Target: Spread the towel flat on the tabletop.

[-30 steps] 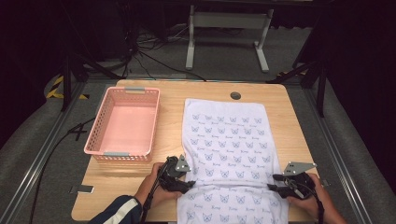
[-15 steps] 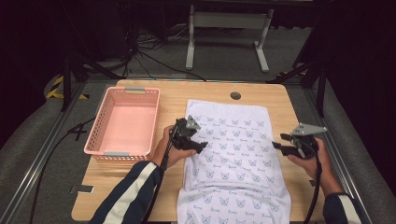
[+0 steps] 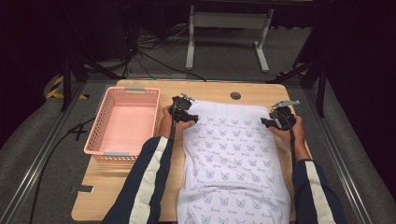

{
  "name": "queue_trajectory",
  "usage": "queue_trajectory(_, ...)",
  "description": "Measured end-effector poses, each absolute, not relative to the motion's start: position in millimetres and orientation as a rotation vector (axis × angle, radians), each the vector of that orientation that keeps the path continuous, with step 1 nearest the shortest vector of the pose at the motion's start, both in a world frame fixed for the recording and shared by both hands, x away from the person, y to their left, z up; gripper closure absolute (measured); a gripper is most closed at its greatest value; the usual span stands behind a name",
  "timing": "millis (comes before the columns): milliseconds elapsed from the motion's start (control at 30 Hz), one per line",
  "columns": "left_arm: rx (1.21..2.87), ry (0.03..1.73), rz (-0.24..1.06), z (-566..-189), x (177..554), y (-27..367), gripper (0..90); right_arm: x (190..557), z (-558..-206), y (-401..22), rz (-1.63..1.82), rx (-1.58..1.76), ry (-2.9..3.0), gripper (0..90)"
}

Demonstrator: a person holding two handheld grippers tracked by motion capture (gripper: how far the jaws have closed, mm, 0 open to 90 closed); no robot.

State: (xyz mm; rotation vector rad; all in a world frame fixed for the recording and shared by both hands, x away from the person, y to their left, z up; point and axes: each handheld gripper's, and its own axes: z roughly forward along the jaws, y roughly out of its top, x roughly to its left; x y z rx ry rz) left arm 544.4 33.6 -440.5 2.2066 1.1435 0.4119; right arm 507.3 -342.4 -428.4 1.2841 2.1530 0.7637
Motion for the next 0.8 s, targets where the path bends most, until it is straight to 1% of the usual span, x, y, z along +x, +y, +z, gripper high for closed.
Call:
queue_trajectory(167, 2.272, 1.136, 0.409, -448.1, 542.7, 18.5, 34.4, 509.9, -437.1, -339.8, 0.730, 1.313, 2.147, 50.6)
queue_trajectory(200, 2.290, 1.143, 0.387, -450.0, 542.1, 15.7, 34.5, 510.3, -439.2, -340.2, 0.728, 1.321, 2.148, 51.5)
queue_trajectory(233, 2.275, 1.139, 0.368, -452.3, 541.2, 14.8, 39.0, 510.1, -444.3, -341.5, 0.716, 1.335, 2.159, 51.9)
queue_trajectory(300, 2.259, 1.140, 0.363, -453.4, 539.2, 15.4, 39.3, 509.3, -446.2, -342.2, 0.709, 1.338, 2.159, 52.9)
queue_trajectory(400, 2.278, 1.114, 0.342, -452.6, 535.8, 15.6, 42.2, 503.8, -449.3, -350.3, 0.768, 1.379, 2.146, 54.0)
queue_trajectory(467, 2.319, 1.060, 0.314, -451.2, 528.1, 14.8, 42.3, 494.6, -449.0, -357.6, 0.785, 1.391, 2.166, 54.8)
queue_trajectory(533, 2.352, 1.042, 0.276, -449.0, 521.4, 14.3, 42.2, 488.4, -447.1, -361.2, 0.769, 1.387, 2.196, 54.9)
queue_trajectory(667, 2.394, 0.997, 0.224, -446.7, 513.9, 15.6, 38.6, 476.3, -443.7, -364.9, 0.730, 1.378, 2.246, 56.0)
queue_trajectory(700, 2.369, 1.024, 0.209, -447.2, 514.1, 17.3, 38.6, 472.9, -443.4, -365.6, 0.730, 1.381, 2.251, 56.0)
queue_trajectory(733, 2.354, 1.043, 0.210, -447.2, 514.8, 17.3, 35.7, 470.1, -442.9, -366.0, 0.732, 1.381, 2.264, 55.9)
queue_trajectory(767, 2.330, 1.059, 0.276, -445.2, 517.9, 16.7, 30.5, 469.6, -441.7, -366.8, 0.729, 1.381, 2.268, 53.4)
queue_trajectory(800, 2.297, 1.073, 0.298, -444.0, 520.9, 17.1, 29.3, 470.4, -440.6, -367.6, 0.733, 1.375, 2.260, 52.8)
